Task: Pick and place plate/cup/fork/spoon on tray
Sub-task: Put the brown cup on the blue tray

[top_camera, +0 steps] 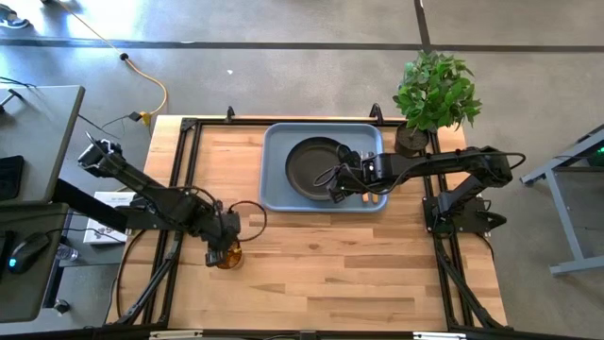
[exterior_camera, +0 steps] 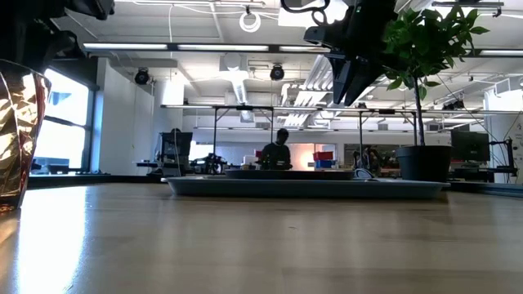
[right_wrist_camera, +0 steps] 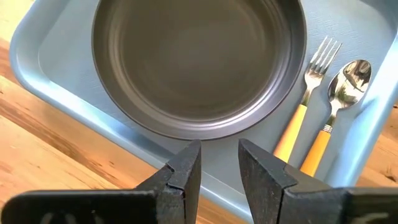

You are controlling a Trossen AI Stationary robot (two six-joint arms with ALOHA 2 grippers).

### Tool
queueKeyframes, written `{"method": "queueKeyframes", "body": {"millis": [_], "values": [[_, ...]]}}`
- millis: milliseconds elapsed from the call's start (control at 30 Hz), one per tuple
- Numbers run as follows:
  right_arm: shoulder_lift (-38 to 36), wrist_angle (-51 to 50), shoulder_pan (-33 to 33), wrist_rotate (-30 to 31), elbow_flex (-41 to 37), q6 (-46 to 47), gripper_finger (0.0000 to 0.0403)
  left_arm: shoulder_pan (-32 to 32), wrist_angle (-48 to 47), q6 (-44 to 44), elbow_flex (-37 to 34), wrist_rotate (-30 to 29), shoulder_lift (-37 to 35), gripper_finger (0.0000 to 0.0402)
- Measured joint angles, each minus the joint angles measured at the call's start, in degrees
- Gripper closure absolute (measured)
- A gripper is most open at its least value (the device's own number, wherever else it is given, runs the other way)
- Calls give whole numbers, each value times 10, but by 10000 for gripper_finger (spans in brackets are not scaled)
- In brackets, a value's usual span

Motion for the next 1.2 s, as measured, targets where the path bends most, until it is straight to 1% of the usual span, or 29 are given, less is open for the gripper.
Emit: {"method": "queueKeyframes", "body": {"millis": [367, 467, 667, 700, 867, 967, 1100, 1200], "values": [[0, 0, 0, -3, 0, -14, 304, -2, -2, -15, 0, -14, 85, 279], [0, 0, 0, -3, 0, -16, 304, -2, -2, -20, 0, -14, 93, 303], [0, 0, 0, -4, 0, -28, 304, -2, 1, -45, 0, -19, 86, 384], [0, 0, 0, -4, 0, -29, 304, -1, 2, -57, 0, -19, 86, 391], [0, 0, -1, -2, 0, -43, 304, 0, 8, -109, 1, -18, 86, 389], [0, 0, -5, -3, 0, -57, 304, 0, 9, -137, 6, -22, 86, 396], [0, 0, -12, -2, 0, -84, 304, 8, 7, -169, 28, -56, 87, 396], [0, 0, -19, -2, 0, -100, 304, 21, 8, -180, 48, -96, 87, 398]]}}
